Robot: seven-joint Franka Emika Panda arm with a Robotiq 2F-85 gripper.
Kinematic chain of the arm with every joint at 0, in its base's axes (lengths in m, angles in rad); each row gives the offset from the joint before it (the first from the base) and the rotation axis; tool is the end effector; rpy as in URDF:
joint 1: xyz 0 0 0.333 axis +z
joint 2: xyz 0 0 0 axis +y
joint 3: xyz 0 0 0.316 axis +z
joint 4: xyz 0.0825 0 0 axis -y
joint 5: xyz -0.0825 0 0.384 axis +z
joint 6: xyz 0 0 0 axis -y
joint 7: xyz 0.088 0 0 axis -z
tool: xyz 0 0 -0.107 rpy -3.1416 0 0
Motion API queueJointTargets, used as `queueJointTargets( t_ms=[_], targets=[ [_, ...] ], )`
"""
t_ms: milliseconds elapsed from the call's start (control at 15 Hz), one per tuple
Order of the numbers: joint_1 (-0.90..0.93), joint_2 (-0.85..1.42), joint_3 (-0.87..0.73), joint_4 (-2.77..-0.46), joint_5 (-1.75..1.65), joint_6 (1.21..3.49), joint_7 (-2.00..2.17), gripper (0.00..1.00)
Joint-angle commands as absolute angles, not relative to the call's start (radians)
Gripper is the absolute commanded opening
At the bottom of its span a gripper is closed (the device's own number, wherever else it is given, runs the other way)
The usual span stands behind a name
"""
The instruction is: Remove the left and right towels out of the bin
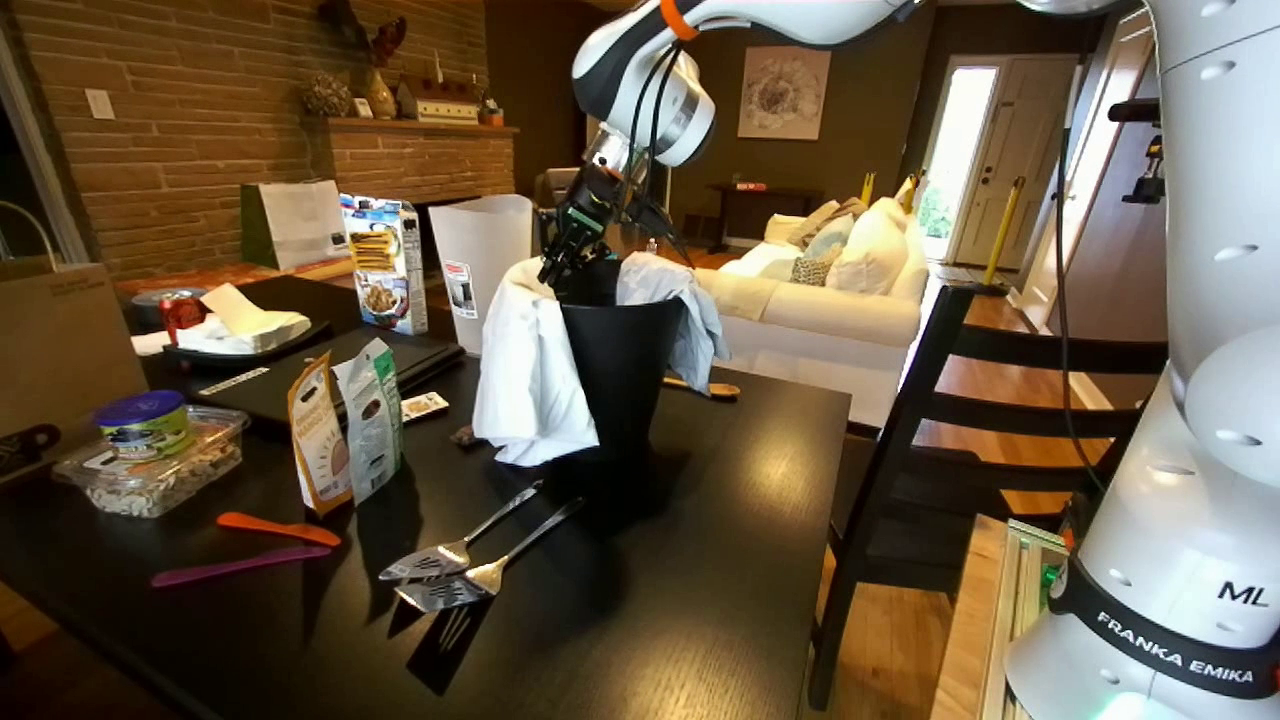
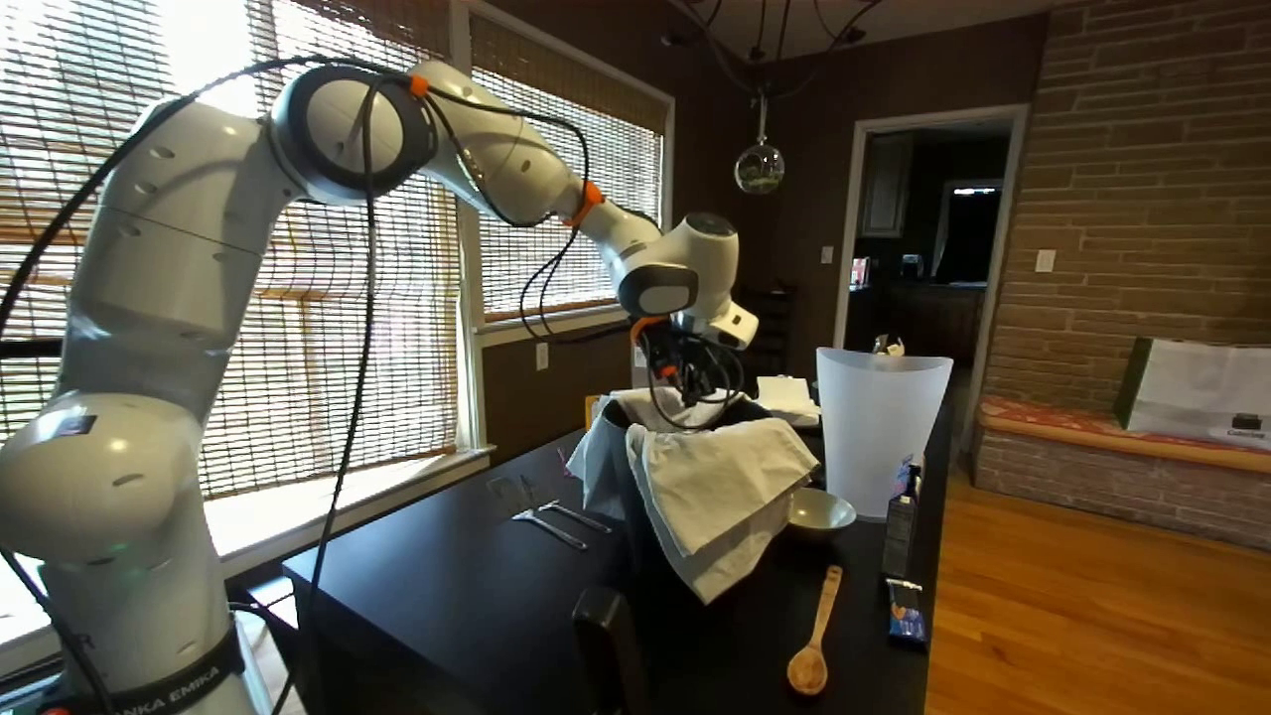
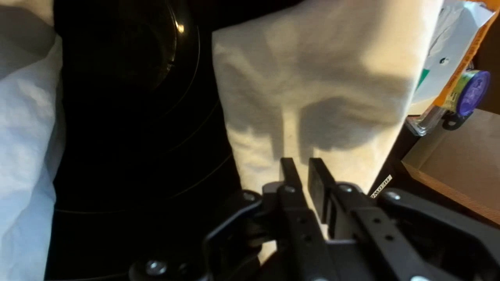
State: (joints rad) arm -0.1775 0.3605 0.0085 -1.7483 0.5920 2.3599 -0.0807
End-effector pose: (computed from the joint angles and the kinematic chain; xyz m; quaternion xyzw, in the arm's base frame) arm 0.6652 -0.1067 0.3938 -0.9397 0.2218 -0.1474 0.2145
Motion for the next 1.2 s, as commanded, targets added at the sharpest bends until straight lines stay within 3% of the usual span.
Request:
queueJointTargets(
  t_ms=[0, 467, 600, 733, 800, 933, 1133],
  targets=[
    [-0.205, 0.373, 0.014, -1.755, 0.606, 2.342, -0.186, 0.46],
    [-0.232, 0.428, 0.045, -1.755, 0.677, 2.442, -0.314, 0.95],
    [-0.233, 0.441, 0.057, -1.753, 0.707, 2.463, -0.328, 1.0],
    [-0.232, 0.452, 0.066, -1.751, 0.73, 2.477, -0.337, 1.0],
    [-0.233, 0.455, 0.07, -1.751, 0.737, 2.48, -0.341, 0.75],
    [-0.233, 0.456, 0.07, -1.751, 0.743, 2.48, -0.341, 0.72],
    [-0.233, 0.454, 0.068, -1.747, 0.749, 2.474, -0.335, 0.5]
  ],
)
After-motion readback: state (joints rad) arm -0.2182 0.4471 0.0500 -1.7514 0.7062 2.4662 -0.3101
